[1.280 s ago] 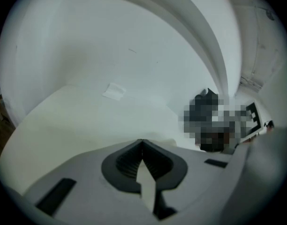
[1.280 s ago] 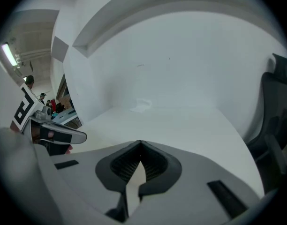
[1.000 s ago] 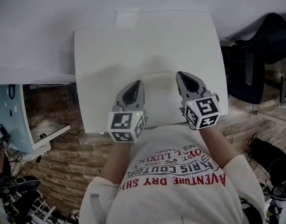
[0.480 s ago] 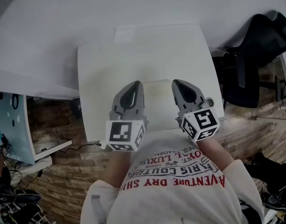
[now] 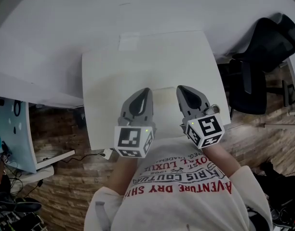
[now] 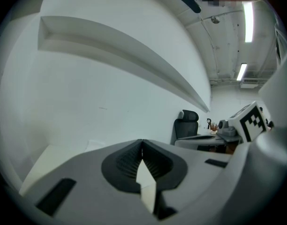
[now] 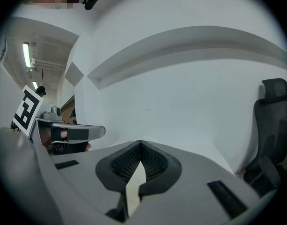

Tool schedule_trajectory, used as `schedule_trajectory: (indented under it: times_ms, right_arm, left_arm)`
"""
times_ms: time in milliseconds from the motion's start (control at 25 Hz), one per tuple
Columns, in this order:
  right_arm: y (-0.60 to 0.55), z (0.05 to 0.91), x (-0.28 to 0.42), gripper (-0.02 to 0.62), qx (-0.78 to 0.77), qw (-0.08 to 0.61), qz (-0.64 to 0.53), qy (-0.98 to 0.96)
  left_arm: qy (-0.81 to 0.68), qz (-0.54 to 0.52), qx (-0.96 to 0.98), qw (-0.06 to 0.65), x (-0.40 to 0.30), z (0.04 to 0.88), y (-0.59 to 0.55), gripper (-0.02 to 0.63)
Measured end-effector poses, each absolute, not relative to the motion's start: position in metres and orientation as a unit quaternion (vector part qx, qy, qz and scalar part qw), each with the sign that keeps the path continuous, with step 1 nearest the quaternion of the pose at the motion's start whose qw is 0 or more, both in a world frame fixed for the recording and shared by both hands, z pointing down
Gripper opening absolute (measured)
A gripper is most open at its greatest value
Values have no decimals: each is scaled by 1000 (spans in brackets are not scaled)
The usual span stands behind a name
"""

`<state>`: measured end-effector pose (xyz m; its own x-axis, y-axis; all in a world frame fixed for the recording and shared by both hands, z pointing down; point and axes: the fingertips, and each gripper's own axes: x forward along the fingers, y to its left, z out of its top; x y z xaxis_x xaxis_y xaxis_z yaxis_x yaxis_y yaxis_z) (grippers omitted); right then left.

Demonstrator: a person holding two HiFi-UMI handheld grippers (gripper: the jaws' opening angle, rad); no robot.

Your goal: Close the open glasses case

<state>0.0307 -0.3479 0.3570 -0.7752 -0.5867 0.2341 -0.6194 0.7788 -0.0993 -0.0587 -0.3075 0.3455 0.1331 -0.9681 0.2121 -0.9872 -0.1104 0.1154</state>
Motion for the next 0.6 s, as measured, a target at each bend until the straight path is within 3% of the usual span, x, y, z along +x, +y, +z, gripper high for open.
schedule_trajectory:
  times_ms: [600]
  right_arm:
    - [-350, 370, 34, 12, 333, 115, 93, -931]
  left_arm:
    - [-649, 49, 748, 127, -58, 357, -314, 5]
